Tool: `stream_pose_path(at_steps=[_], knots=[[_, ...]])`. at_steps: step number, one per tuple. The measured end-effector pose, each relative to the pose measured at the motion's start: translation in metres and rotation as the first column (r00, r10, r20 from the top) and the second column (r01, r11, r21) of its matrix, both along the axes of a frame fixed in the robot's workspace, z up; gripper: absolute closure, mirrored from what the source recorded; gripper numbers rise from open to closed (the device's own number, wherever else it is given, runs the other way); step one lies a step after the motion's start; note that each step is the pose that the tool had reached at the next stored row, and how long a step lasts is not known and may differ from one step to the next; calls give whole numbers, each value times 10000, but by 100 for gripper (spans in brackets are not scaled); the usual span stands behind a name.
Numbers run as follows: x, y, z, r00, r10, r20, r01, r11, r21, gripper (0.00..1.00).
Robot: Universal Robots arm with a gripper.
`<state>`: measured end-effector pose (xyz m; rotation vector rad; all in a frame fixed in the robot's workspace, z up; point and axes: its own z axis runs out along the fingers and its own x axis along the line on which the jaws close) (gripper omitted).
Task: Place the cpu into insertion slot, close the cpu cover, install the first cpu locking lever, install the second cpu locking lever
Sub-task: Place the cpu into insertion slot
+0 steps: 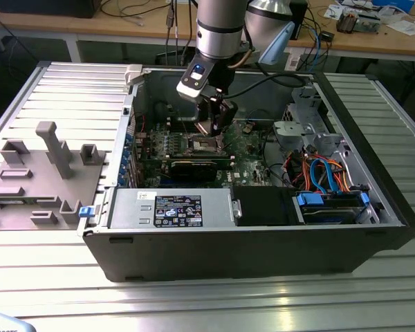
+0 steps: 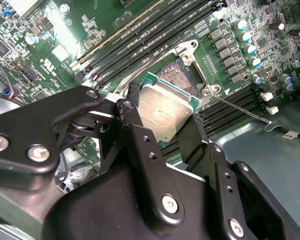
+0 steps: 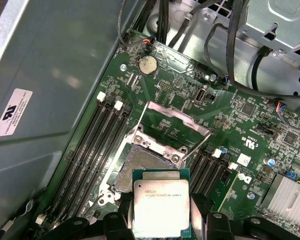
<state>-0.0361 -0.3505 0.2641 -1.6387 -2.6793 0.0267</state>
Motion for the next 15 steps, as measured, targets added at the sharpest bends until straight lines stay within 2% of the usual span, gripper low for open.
stream_pose_path(at_steps=[4, 10, 15], knots=[[0, 0, -1, 10000, -56, -1, 56, 10000, 0, 45], [0, 0, -2, 9990, -437, -1, 437, 9990, 0, 45], [0, 0, -4, 9985, -542, 0, 542, 9985, 0, 45]])
